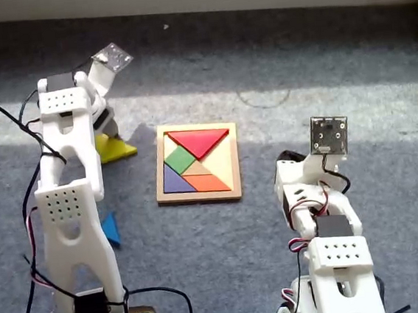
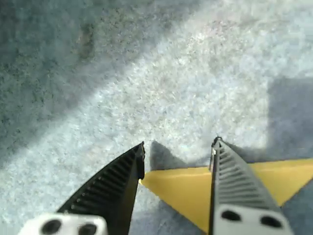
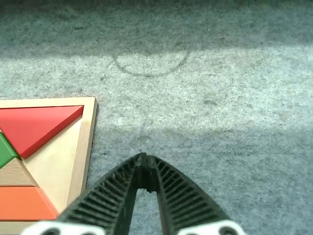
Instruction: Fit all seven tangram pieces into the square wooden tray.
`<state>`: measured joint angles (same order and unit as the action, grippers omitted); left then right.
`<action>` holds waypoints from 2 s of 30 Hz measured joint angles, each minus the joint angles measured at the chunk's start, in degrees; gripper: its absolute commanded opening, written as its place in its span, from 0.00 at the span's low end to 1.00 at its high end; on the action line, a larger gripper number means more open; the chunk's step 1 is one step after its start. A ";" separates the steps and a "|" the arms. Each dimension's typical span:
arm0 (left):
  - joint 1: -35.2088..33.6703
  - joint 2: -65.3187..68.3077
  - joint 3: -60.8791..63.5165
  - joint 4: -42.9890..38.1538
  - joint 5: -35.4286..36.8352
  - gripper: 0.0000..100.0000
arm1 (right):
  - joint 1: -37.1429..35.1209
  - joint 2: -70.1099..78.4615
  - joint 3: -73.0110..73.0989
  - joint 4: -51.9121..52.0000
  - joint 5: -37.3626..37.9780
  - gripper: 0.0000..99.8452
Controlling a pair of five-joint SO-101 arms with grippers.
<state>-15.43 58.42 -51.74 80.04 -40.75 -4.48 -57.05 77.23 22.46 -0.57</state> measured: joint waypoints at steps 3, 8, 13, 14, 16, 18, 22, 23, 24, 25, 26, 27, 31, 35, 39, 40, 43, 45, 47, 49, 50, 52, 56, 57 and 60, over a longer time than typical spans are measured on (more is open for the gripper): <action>-0.70 -1.67 0.79 6.33 -0.09 0.22 | 0.00 0.00 0.00 0.00 0.00 0.01; -1.67 -5.63 0.88 13.36 0.44 0.22 | 0.00 0.00 0.00 0.00 0.00 0.01; -2.11 -10.37 0.88 18.37 1.14 0.23 | 0.00 0.00 0.00 0.00 0.00 0.01; -2.11 -11.08 0.88 18.90 1.58 0.23 | 0.00 0.00 0.00 0.00 0.00 0.01; -2.73 -12.13 0.88 19.43 4.22 0.23 | 0.00 0.00 0.00 0.00 0.00 0.01; -3.60 -12.75 0.88 19.78 8.79 0.23 | 0.00 0.00 0.00 0.00 0.00 0.01; -4.22 -12.92 1.14 19.96 17.32 0.23 | 0.00 0.00 0.00 0.00 0.00 0.01; -4.13 -12.92 1.93 19.96 19.96 0.23 | 0.00 0.00 0.00 0.00 0.00 0.01; -4.04 -13.01 2.99 19.96 22.33 0.23 | 0.00 0.00 0.00 0.00 0.00 0.01; -4.04 -13.19 4.22 19.96 24.62 0.22 | 0.00 0.00 0.00 0.00 0.00 0.01; -4.04 -13.27 5.45 19.96 26.64 0.22 | 0.00 0.00 0.00 0.00 0.00 0.01; -4.04 -13.63 6.51 19.96 28.40 0.22 | 0.00 0.00 0.00 0.00 0.00 0.01; -4.04 -16.53 10.64 20.13 37.27 0.22 | 0.00 0.00 0.00 0.00 0.00 0.01; -4.04 -19.87 14.24 20.13 50.64 0.22 | 0.00 0.00 0.00 0.00 0.00 0.01; -4.13 -22.77 20.13 20.13 60.22 0.23 | 0.00 0.00 0.00 0.00 0.00 0.01; -4.13 -22.95 21.54 20.13 61.27 0.23 | 0.00 0.00 0.00 0.00 0.00 0.01; -4.13 -22.95 24.88 20.13 62.15 0.23 | 0.00 0.00 0.00 0.00 0.00 0.01; -4.13 -22.95 25.49 20.13 62.42 0.23 | 0.00 0.00 0.00 0.00 0.00 0.01; -4.13 -22.95 25.85 20.13 62.59 0.23 | 0.00 0.00 0.00 0.00 0.00 0.01; -4.40 -22.95 25.93 20.13 63.74 0.22 | 0.00 0.00 0.00 0.00 0.00 0.01; -4.75 -22.95 25.93 20.13 65.32 0.22 | 0.00 0.00 0.00 0.00 0.00 0.01; -5.45 -22.95 26.02 19.25 70.07 0.23 | 0.00 0.00 0.00 0.00 0.00 0.01; -5.71 -22.95 26.02 17.41 83.78 0.23 | 0.00 0.00 0.00 0.00 0.00 0.01; -5.71 -22.95 26.02 17.32 86.86 0.23 | 0.00 0.00 0.00 0.00 0.00 0.01; -5.71 -22.95 27.16 17.23 90.90 0.23 | 0.00 0.00 0.00 0.00 0.00 0.01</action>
<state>-21.14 35.47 -24.57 97.27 50.15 -4.48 -57.05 77.23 22.46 -0.57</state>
